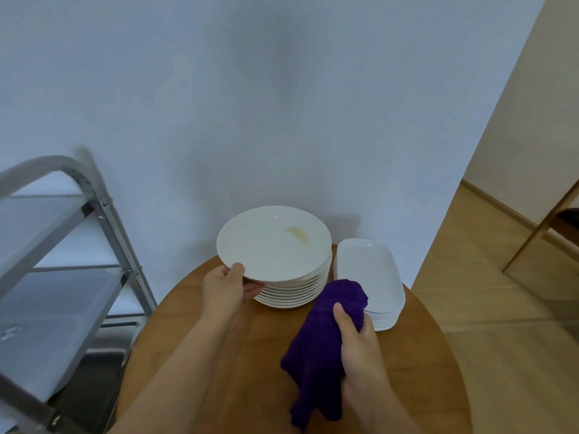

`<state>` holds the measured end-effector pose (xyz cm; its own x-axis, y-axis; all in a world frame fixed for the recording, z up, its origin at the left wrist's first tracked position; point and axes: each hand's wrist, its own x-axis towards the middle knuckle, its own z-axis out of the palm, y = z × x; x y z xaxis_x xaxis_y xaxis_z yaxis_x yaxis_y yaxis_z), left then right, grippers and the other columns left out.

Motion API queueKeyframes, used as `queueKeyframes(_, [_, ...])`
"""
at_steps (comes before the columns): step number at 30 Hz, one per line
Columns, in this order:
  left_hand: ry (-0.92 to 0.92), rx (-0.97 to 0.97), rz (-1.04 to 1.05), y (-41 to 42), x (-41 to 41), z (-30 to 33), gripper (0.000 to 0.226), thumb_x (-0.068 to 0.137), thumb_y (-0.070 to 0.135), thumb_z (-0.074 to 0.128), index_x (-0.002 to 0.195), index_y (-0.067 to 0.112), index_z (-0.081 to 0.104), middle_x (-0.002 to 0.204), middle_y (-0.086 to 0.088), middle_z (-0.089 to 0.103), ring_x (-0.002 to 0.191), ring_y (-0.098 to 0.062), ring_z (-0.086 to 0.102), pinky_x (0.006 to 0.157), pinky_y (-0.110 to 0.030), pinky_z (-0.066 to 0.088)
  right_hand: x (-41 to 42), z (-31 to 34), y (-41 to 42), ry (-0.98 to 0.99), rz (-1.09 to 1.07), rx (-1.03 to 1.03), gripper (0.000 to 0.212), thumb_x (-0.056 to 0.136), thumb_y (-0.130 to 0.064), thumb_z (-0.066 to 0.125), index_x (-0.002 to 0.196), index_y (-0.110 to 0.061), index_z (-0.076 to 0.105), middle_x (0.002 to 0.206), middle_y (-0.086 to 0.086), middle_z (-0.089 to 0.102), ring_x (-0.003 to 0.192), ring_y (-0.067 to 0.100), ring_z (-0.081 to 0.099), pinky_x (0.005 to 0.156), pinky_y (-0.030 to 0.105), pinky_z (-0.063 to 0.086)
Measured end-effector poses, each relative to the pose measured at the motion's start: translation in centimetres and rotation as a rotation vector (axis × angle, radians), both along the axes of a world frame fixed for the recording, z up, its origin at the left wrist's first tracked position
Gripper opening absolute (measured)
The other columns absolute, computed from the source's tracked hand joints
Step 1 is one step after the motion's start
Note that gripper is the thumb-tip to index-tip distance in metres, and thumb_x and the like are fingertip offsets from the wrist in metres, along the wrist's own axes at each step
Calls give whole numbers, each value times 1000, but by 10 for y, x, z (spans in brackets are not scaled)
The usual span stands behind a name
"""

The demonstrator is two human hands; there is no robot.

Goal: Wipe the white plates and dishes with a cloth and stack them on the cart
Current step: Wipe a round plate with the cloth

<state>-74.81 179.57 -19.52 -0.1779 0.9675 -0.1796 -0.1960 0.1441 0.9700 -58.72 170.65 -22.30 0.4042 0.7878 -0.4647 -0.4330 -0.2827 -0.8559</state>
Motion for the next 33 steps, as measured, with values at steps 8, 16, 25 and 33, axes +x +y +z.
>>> queueKeyframes(8, [32, 26, -32, -74, -19, 12, 13, 93, 9, 47, 88, 4, 59, 74, -10, 72, 65, -23, 71, 49, -23, 54, -13, 35, -26, 142, 11, 160, 91, 42, -53, 81, 123, -25, 50, 110, 5, 66, 98, 26, 65, 74, 40, 56])
queueKeyframes(16, [249, 118, -120, -157, -40, 31, 24, 86, 16, 64, 78, -6, 60, 63, -2, 70, 57, -17, 69, 47, -19, 53, -16, 48, -83, 201, 41, 187, 44, 75, 7, 57, 113, -13, 57, 104, 13, 68, 87, 31, 64, 64, 38, 52])
queueKeyframes(25, [-513, -381, -361, -194, -78, 34, 39, 88, 34, 56, 123, 18, 55, 110, -17, 68, 101, -40, 63, 75, -52, 54, -8, 31, -150, 132, 171, 40, 37, 77, 0, 57, 112, -13, 59, 101, 17, 68, 90, 37, 64, 66, 42, 55])
queueKeyframes(33, [-565, -329, -32, -215, -52, 5, 15, 95, 31, 50, 102, 20, 56, 86, -11, 73, 85, -35, 65, 59, -43, 55, 3, 50, -158, -607, -84, 60, 25, 91, -48, 48, 101, -26, 53, 97, 0, 59, 94, 24, 58, 89, 50, 49])
